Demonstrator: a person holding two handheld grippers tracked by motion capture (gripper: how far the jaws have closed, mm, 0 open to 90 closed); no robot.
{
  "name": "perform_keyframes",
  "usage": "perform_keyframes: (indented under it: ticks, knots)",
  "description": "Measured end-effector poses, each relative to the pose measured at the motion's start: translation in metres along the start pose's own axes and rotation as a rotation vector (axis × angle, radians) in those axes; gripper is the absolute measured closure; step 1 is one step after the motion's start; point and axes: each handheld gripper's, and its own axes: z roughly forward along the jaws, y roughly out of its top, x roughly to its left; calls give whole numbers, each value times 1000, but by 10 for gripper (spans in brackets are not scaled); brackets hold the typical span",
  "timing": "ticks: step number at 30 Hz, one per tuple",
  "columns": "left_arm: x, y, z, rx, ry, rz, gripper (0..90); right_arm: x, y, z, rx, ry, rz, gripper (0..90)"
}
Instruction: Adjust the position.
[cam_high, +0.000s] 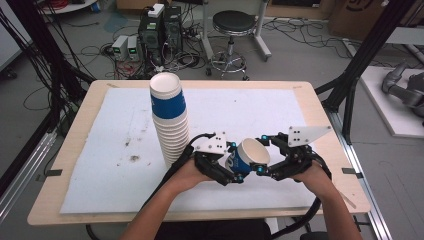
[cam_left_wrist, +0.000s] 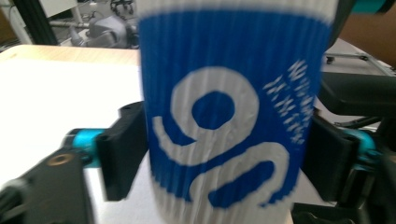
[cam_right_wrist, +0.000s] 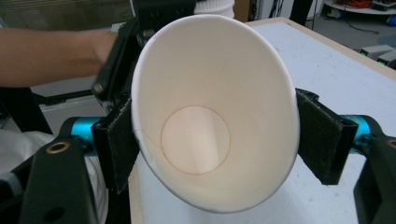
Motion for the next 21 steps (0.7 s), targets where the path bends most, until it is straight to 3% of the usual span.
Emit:
perform_keyframes:
  ticks: [2,4,9,12,14,15,16,18,20,21]
  knots:
    - [0,1,-1,-26,-4,0,292,3,7,2,4,2,1,218]
    - [2,1,-4,-63,-7,-7,293,4,10,4,-35,-17,-10,188]
    - [6,-2,-10,-163,0,-58,296,6,4,5,-178,-49,87,171]
    - [5,-6,-10,-190,-19,-71,296,6,-4,10,-186,-50,121,142]
    - [3,-7,-8,-173,-22,-66,293,7,-7,15,-179,-28,120,153]
    - [3,-8,-6,-164,-20,-68,289,8,-8,16,-175,-19,115,239]
    - [2,-9,-6,-152,-7,-71,287,9,-8,17,-171,-9,103,232]
    - [2,-10,-4,-146,-1,-74,274,10,-5,19,-131,-28,84,240]
    - [-1,-11,-3,-100,47,-58,218,12,-1,19,-93,-65,64,246]
    - [-1,-11,-3,-100,47,-58,204,12,-1,19,-93,-65,64,246]
